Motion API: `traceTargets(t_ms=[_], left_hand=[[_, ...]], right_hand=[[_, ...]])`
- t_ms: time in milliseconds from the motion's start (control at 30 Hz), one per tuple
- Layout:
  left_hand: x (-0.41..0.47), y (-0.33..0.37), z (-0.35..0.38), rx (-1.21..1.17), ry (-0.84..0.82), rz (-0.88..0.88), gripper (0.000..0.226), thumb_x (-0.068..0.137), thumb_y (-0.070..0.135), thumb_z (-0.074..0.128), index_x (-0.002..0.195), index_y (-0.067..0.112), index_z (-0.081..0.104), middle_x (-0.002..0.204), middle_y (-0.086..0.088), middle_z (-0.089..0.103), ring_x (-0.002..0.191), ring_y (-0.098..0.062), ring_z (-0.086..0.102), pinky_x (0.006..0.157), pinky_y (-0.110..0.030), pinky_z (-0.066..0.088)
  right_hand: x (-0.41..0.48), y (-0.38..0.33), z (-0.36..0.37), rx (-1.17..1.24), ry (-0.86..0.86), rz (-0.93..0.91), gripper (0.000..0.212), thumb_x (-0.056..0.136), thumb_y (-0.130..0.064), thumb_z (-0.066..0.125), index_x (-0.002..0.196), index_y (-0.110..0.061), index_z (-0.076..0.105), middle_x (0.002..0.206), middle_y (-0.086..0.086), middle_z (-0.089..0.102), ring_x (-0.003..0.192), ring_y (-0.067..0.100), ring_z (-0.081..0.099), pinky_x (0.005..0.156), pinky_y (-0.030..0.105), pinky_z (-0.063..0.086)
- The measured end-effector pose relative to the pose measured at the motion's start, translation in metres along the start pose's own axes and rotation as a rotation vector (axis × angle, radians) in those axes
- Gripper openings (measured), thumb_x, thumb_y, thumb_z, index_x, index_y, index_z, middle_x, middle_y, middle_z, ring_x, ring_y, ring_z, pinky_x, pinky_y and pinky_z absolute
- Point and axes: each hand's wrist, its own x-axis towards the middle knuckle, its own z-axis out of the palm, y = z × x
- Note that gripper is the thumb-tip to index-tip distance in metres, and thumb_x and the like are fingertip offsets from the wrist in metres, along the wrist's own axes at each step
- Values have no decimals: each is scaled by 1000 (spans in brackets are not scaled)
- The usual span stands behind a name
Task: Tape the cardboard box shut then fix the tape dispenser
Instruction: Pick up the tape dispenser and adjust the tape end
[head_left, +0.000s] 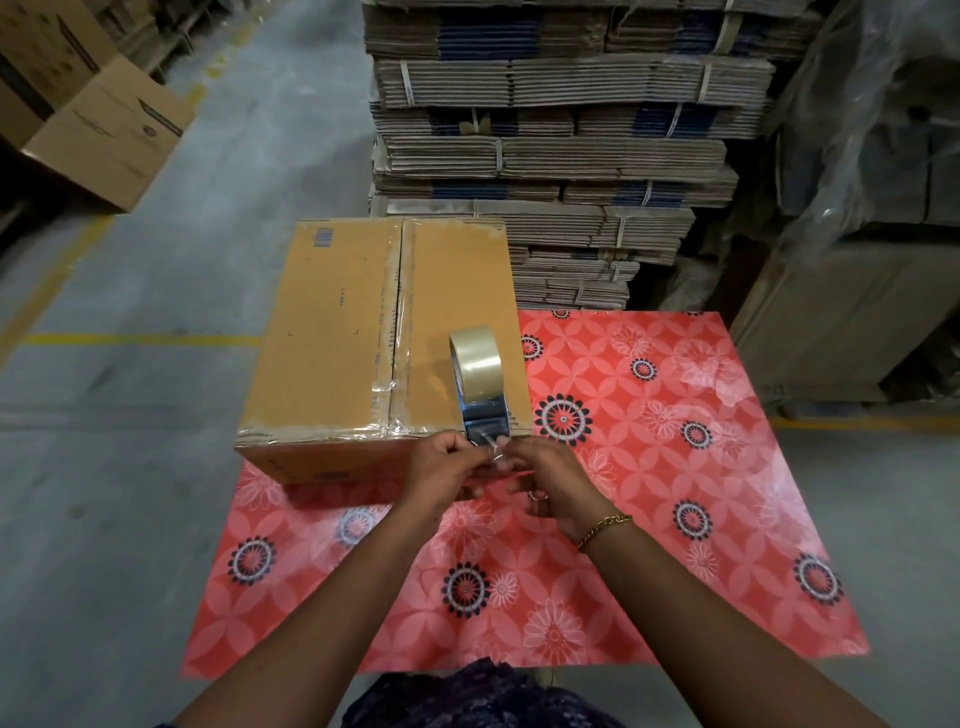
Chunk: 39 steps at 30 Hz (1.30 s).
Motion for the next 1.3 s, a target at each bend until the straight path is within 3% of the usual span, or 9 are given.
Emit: traceTargets(t_ms=[100, 200, 367, 600, 833, 1067, 1200, 1300], left_hand=[[1, -4, 1, -14, 20, -21, 31, 83, 2, 75, 67, 14, 51, 67, -13, 70, 54, -17, 69, 47, -25, 50], [2, -6, 1, -52, 34, -56, 31, 81, 5, 78, 69, 15, 51, 82, -25, 76, 66, -26, 75, 50, -26, 50], [5, 1, 1, -68, 15, -106, 25, 80, -1, 77, 77, 9, 54, 62, -10, 74, 50, -15, 71, 38, -21, 47], [8, -2, -2, -68, 13, -135, 22, 80, -4, 75, 76, 7, 57, 67, -17, 75, 55, -19, 74, 39, -21, 48], [3, -1, 0, -108, 1, -130, 24, 82, -2, 74, 75, 9, 53, 69, -18, 76, 57, -18, 75, 42, -20, 51], [-1, -2, 2, -180, 16, -119, 27, 84, -3, 72, 75, 11, 51, 70, -17, 77, 60, -20, 76, 43, -19, 52], [-2, -6, -1, -219, 72, -92, 47, 79, 0, 80, 72, 20, 38, 82, -21, 78, 67, -23, 78, 40, -20, 49], [-2, -10, -4, -218, 70, -71, 45, 79, -1, 80, 74, 19, 39, 87, -26, 77, 74, -28, 78, 42, -22, 50]], right_hand=[[-1, 6, 3, 20, -9, -46, 5, 91, -15, 67, 93, -11, 70, 80, 6, 71, 59, 10, 62, 43, 20, 44], [-1, 9, 8, -54, 56, -161, 6, 92, -10, 66, 89, -7, 70, 74, 7, 71, 64, 12, 66, 45, 22, 50], [2, 18, 15, -74, 157, -247, 9, 92, -6, 64, 88, -4, 72, 83, 22, 75, 69, 21, 71, 48, 28, 56], [1, 20, 13, -67, 144, -257, 9, 93, -4, 65, 89, -1, 73, 76, 9, 75, 64, 13, 72, 50, 26, 57], [3, 19, 11, -58, 126, -254, 9, 92, -2, 66, 91, 2, 73, 72, 8, 75, 63, 13, 71, 53, 26, 58], [5, 19, 11, -33, 119, -248, 8, 91, -3, 66, 87, -1, 74, 74, 12, 76, 65, 16, 72, 53, 25, 57], [6, 18, 11, -12, 107, -244, 10, 92, -5, 66, 92, 1, 73, 85, 23, 77, 79, 31, 77, 60, 32, 59], [5, 17, 10, -3, 71, -226, 11, 92, -8, 67, 94, 1, 73, 87, 22, 78, 83, 31, 77, 58, 29, 59]])
